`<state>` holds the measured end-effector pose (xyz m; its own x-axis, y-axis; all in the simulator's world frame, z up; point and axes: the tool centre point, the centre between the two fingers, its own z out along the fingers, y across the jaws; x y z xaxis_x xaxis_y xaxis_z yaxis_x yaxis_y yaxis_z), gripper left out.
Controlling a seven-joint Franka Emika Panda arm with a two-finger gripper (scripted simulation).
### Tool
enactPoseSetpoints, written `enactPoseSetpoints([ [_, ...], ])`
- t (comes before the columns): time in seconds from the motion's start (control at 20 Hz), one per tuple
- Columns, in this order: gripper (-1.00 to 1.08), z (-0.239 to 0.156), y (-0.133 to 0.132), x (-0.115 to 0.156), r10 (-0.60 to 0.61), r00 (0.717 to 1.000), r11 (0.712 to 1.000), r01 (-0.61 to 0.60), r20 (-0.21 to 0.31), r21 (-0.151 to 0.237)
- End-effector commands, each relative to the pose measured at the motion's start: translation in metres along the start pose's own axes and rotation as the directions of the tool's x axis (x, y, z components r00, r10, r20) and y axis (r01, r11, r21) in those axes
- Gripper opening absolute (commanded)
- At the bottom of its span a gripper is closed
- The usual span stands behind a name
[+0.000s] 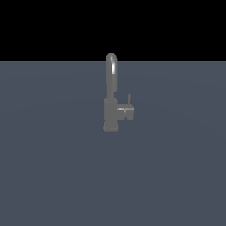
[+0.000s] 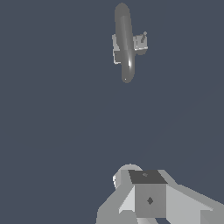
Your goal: Turn on the faucet by rotating a designated handle.
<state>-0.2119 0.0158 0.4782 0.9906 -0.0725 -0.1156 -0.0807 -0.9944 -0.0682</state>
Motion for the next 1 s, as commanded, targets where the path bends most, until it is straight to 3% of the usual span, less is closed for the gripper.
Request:
enactPoseSetpoints([
  [0.0,-1.00,0.001,0.000,0.013,0.029,0.999,0.999,-0.030,0.031,0.028],
  [0.5,-1.00,0.011,0.003,0.073,0.144,0.974,0.975,-0.170,0.177,0.146],
  [0.95,-1.00,0.027,0.010,0.127,0.228,0.919,0.921,-0.311,0.323,0.235],
])
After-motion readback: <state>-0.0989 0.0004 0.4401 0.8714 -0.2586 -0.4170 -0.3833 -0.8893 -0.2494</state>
